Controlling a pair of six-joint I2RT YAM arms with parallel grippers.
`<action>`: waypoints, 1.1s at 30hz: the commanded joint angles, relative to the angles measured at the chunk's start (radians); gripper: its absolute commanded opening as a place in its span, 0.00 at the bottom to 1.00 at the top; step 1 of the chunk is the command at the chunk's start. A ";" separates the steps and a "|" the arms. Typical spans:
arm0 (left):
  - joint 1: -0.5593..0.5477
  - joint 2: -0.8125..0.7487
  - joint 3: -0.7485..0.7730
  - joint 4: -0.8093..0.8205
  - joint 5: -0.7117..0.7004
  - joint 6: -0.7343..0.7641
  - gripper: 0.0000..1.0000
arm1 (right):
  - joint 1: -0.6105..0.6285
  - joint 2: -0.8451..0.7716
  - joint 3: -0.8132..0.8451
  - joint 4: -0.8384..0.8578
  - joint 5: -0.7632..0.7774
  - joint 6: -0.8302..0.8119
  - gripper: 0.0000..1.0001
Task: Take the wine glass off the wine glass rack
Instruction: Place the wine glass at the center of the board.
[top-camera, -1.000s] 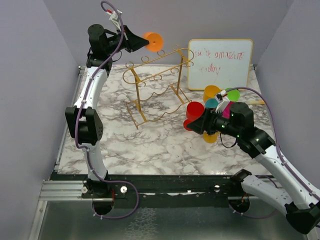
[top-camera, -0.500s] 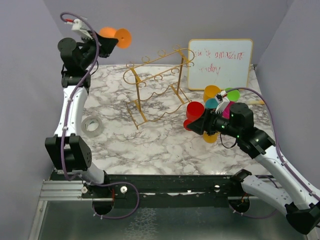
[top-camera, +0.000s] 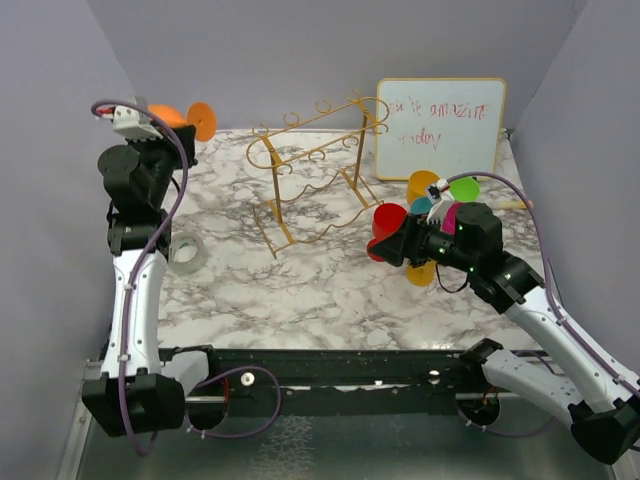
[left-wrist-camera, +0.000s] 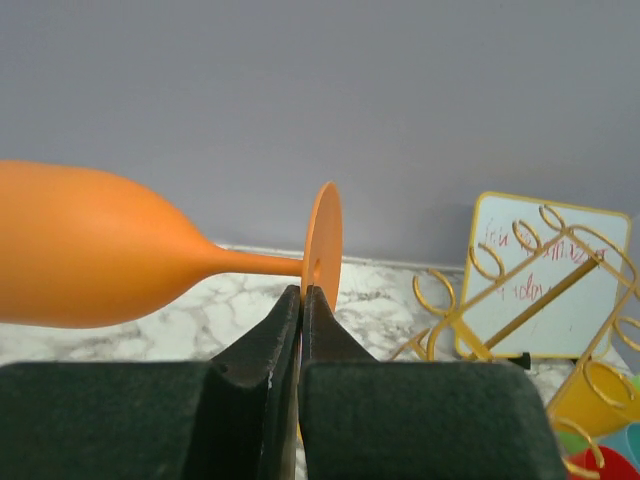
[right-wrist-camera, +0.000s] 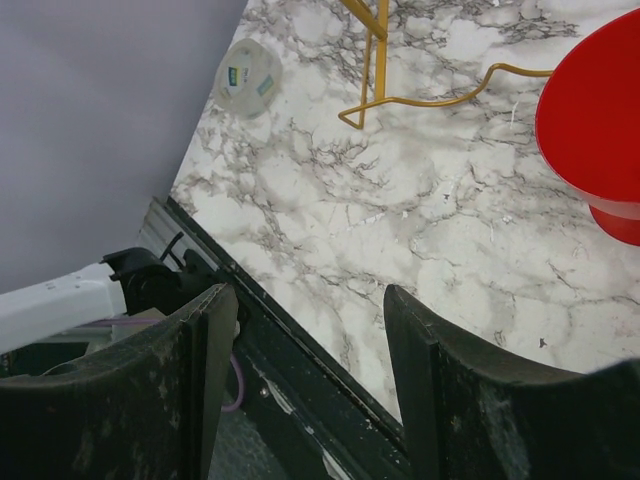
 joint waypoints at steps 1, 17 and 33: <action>0.006 -0.130 -0.158 -0.085 -0.037 0.002 0.00 | 0.001 0.011 0.028 -0.014 -0.002 -0.026 0.66; -0.009 -0.369 -0.309 -0.298 0.220 -0.012 0.00 | 0.001 0.018 -0.021 0.126 -0.008 0.015 0.66; -0.083 -0.446 -0.384 -0.345 0.503 -0.069 0.00 | 0.001 0.050 -0.010 0.237 -0.073 -0.021 0.67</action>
